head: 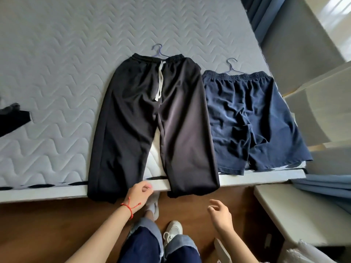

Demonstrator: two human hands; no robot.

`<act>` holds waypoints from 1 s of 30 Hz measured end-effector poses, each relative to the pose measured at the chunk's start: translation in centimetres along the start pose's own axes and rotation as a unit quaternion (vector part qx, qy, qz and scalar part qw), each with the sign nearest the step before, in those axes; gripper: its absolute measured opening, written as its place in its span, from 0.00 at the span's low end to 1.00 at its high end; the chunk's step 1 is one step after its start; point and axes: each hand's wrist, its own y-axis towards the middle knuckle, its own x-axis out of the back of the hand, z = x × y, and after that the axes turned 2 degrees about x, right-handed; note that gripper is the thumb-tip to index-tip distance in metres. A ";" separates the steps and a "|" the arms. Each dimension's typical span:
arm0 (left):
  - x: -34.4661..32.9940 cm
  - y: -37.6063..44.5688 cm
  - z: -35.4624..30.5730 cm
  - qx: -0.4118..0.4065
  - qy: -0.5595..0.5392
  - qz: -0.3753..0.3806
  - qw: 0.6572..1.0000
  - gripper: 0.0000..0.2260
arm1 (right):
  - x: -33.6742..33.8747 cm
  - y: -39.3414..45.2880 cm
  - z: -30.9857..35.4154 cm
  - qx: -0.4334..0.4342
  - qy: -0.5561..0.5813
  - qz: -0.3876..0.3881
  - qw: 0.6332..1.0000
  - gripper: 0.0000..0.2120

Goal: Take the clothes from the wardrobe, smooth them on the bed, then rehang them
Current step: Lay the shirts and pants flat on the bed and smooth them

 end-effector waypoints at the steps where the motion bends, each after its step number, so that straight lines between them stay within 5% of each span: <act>1: 0.8 -1.2 1.1 0.006 -0.005 0.001 1.000 0.04 | 0.1 -1.1 0.2 0.009 0.004 0.003 1.000 0.14; 6: 5.4 -8.6 6.9 0.066 -0.074 -0.046 0.994 0.11 | -0.1 -6.4 0.9 0.023 0.004 0.040 0.999 0.09; 11: 9.8 -15.8 12.5 0.138 -0.189 -0.112 0.966 0.04 | -1.5 -9.5 2.8 0.059 -0.019 0.080 0.995 0.07; 25: 14.5 -30.4 28.0 0.250 -0.489 -0.245 0.799 0.03 | -15.7 -19.0 10.8 0.170 -0.122 0.192 0.959 0.08; 30: 15.2 -34.2 34.5 0.276 -0.523 -0.248 0.767 0.04 | -20.7 -23.1 11.3 0.169 -0.118 0.219 0.954 0.06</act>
